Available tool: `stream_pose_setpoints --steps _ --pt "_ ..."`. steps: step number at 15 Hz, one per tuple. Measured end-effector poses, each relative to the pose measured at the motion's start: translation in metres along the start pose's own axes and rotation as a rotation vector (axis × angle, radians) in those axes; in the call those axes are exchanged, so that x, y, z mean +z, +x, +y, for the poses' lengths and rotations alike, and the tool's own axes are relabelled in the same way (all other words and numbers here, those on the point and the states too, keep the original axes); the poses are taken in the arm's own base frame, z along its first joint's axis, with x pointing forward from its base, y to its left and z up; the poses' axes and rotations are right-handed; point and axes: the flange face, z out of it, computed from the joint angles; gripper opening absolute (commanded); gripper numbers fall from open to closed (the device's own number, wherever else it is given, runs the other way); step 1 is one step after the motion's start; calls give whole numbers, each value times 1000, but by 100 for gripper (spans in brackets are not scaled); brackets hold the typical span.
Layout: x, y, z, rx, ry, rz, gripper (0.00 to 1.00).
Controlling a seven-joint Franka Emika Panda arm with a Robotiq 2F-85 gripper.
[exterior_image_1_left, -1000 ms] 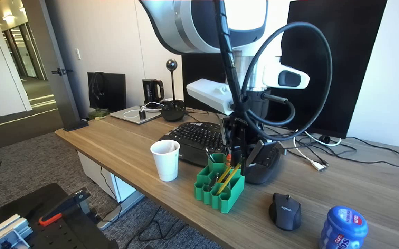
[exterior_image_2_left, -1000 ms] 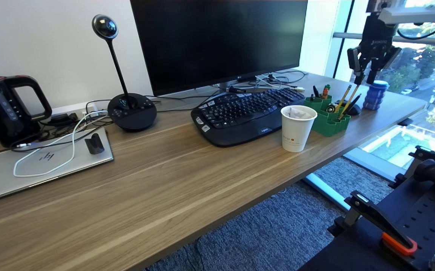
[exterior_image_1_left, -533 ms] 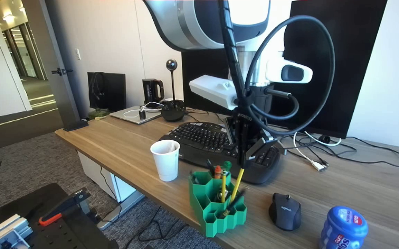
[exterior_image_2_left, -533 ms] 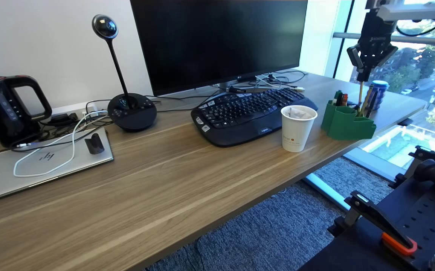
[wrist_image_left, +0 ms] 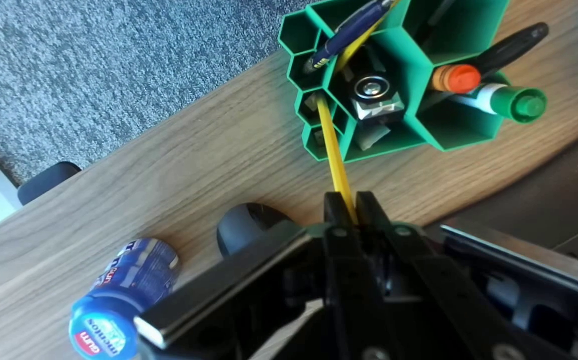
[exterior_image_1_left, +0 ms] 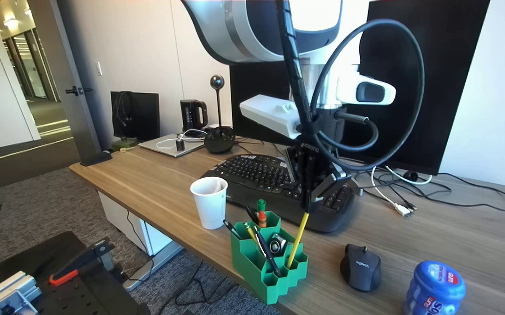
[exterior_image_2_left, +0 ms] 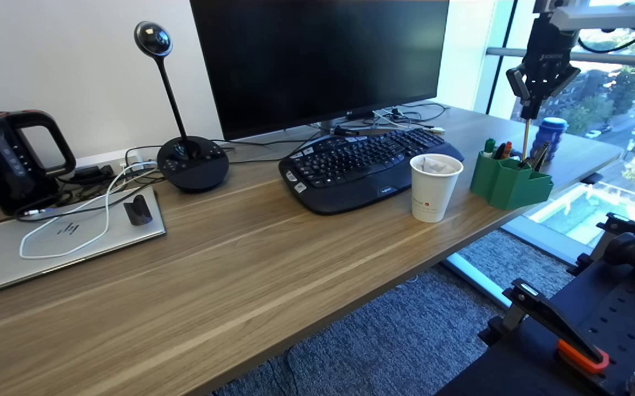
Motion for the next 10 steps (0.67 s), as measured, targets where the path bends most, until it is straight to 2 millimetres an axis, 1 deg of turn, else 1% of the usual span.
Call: stream_pose_setpoints --steps 6,10 --pt "-4 3 -1 -1 2 14 2" --pt "-13 9 0 4 8 34 2"
